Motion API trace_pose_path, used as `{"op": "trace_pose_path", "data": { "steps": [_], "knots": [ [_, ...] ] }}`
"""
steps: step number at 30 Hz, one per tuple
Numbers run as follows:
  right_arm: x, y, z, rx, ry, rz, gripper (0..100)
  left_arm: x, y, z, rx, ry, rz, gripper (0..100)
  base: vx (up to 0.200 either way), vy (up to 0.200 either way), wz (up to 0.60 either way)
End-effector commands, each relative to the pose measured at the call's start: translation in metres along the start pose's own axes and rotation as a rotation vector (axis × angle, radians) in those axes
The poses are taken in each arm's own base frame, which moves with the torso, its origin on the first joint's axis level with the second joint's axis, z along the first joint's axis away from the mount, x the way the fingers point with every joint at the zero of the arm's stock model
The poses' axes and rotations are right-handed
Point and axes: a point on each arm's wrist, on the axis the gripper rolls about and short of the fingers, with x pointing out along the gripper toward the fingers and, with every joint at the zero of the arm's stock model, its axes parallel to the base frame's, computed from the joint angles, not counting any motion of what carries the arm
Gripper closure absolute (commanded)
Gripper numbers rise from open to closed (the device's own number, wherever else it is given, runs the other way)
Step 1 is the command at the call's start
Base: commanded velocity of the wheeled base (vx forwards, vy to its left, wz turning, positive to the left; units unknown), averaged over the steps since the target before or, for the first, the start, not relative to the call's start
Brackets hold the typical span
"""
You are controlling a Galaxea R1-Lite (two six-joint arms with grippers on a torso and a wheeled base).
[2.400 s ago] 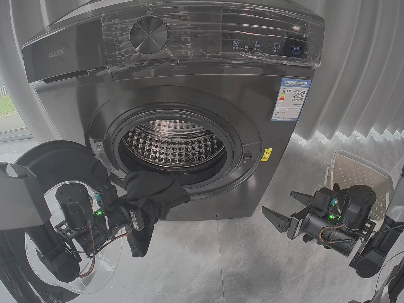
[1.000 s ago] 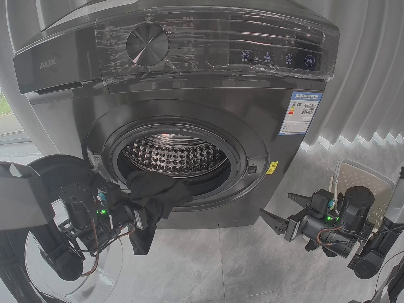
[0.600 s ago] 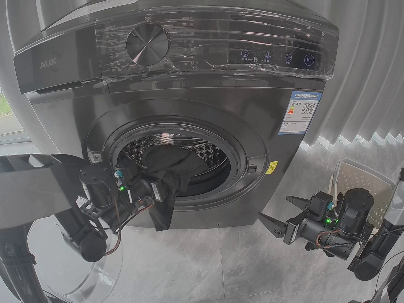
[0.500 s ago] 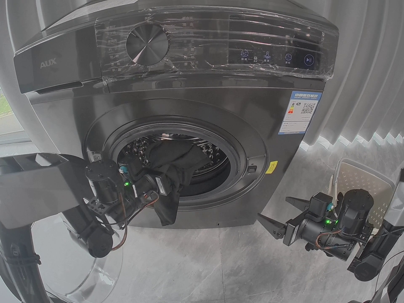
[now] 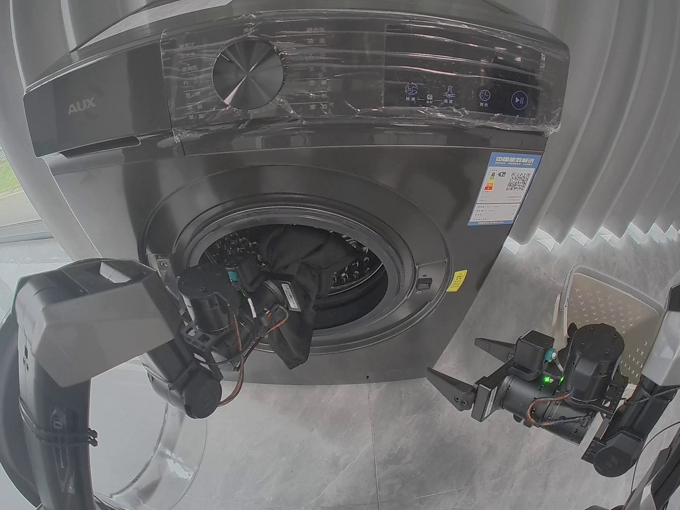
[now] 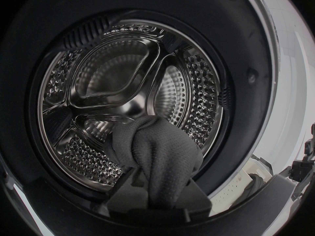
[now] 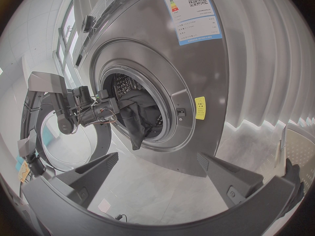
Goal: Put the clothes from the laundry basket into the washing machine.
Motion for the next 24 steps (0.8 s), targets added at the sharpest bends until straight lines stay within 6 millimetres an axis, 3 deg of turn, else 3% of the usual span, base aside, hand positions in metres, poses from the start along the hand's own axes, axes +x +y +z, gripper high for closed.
{"op": "trace_pose_path", "data": {
  "steps": [1, 6, 11, 17, 18, 20, 21, 24],
  "knots": [
    [0.001, 0.001, -0.002, -0.001, 0.007, 0.004, 0, 0.018, 0.004, -0.019, -0.009, -0.006, 0.015, 100, 0.0, 0.0, 0.0],
    [0.0, 0.001, -0.001, -0.001, 0.005, 0.002, 0, 0.04, 0.008, -0.032, -0.011, -0.025, 0.022, 100, 0.0, 0.0, 0.0],
    [0.001, 0.001, -0.001, -0.001, 0.004, 0.004, 0, 0.066, 0.015, -0.03, -0.042, -0.039, 0.053, 100, 0.0, 0.0, 0.0],
    [0.001, 0.001, -0.001, -0.001, 0.004, 0.006, 0, 0.09, 0.013, -0.024, -0.102, -0.046, 0.082, 100, 0.0, 0.0, 0.0],
    [0.001, 0.0, -0.001, 0.0, 0.004, 0.004, 0, 0.103, 0.017, -0.021, -0.102, -0.059, 0.096, 100, 0.0, 0.0, 0.0],
    [0.001, 0.0, -0.001, 0.0, 0.004, 0.004, 0, 0.104, 0.018, -0.02, -0.102, -0.061, 0.099, 100, 0.0, 0.0, 0.0],
    [0.001, 0.0, -0.001, 0.0, 0.005, 0.004, 0, 0.119, 0.026, -0.013, -0.102, -0.093, 0.127, 100, 0.0, 0.0, 0.0],
    [0.001, 0.0, -0.001, 0.0, 0.004, 0.004, 0, 0.132, 0.031, -0.003, -0.104, -0.147, 0.145, 100, 0.0, 0.0, 0.0]
  ]
}}
